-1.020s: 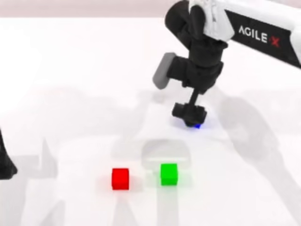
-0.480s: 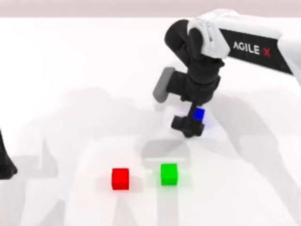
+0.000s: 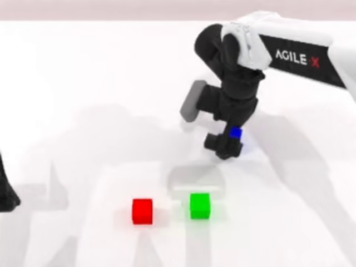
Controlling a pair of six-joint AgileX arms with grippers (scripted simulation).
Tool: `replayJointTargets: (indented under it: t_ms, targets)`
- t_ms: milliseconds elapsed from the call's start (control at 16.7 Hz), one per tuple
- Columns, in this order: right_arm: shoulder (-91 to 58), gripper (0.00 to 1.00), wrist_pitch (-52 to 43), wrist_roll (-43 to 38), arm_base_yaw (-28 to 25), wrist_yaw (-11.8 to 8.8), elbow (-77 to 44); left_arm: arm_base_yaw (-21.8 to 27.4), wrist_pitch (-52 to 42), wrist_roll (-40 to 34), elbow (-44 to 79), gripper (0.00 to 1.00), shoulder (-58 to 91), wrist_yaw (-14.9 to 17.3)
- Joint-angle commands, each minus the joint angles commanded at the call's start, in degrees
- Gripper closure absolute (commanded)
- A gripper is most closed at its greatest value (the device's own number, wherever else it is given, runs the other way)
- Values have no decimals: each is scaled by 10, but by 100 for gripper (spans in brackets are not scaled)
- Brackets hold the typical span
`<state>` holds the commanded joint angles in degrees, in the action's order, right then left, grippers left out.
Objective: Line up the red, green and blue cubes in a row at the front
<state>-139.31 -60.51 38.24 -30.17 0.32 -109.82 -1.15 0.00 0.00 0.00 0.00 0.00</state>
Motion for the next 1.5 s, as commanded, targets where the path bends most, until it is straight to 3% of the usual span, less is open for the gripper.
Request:
replayJointTargets:
  t_ms: [300, 360, 900, 1320, 1500]
  targets:
    - [0, 98, 0, 0, 0, 0, 0, 0, 0, 0, 0, 0, 0, 0]
    - [0, 100, 0, 0, 0, 0, 0, 0, 0, 0, 0, 0, 0, 0]
    - [13, 100, -9, -5, 0, -4, -2, 0, 0, 0, 0, 0, 0, 0]
    - [34, 100, -135, -4, -4, -5, -103, 0, 0, 0, 0, 0, 0, 0]
    - [39, 100, -147, -4, -4, -5, -115, 0, 0, 0, 0, 0, 0, 0]
